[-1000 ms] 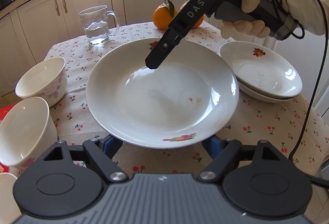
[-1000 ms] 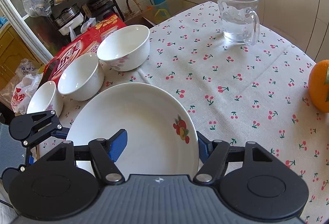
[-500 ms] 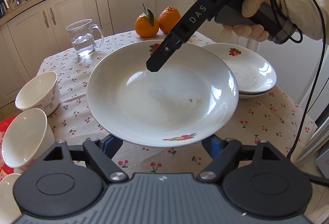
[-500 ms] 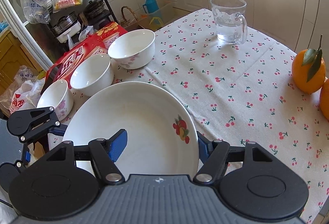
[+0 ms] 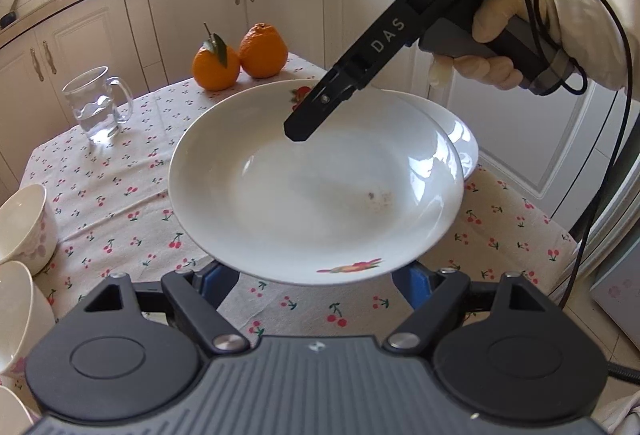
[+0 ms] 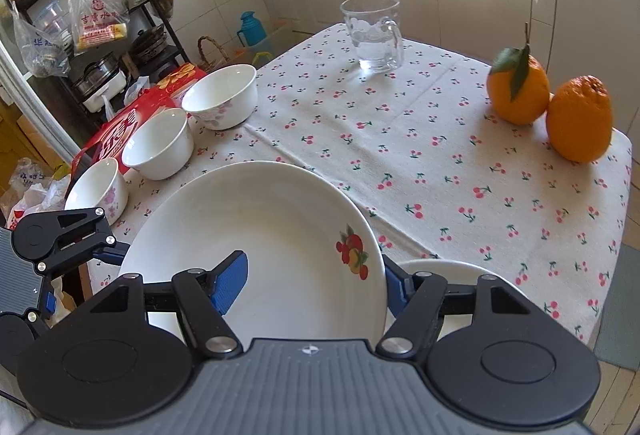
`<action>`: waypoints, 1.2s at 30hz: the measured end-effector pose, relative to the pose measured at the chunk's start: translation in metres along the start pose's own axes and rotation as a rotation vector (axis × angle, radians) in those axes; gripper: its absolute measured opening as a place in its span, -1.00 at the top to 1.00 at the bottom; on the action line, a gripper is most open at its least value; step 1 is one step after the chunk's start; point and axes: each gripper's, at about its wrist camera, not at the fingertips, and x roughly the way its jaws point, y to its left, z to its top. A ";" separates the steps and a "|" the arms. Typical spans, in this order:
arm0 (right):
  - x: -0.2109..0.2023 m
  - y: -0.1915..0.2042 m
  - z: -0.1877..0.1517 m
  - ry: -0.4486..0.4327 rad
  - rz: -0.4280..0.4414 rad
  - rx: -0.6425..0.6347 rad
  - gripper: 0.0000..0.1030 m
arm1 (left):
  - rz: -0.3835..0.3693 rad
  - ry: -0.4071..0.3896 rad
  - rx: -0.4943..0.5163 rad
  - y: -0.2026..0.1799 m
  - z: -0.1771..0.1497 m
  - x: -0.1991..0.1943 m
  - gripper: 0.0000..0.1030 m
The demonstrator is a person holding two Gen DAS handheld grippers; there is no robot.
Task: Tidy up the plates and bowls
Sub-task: 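Carry the plate with the right tool over the stacked white plates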
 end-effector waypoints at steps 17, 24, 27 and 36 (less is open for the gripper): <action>-0.036 -0.042 -0.046 -0.054 -0.093 0.130 -0.45 | -0.102 0.017 0.081 -0.026 0.024 0.034 -0.61; -0.036 -0.052 -0.055 -0.064 -0.099 0.163 -0.45 | -0.113 0.029 0.092 -0.024 0.029 0.042 -0.61; -0.035 -0.057 -0.057 -0.069 -0.099 0.175 -0.45 | -0.115 0.030 0.094 -0.023 0.030 0.045 -0.61; -0.034 -0.066 -0.066 -0.079 -0.101 0.210 -0.46 | -0.110 0.028 0.124 -0.023 0.034 0.051 -0.61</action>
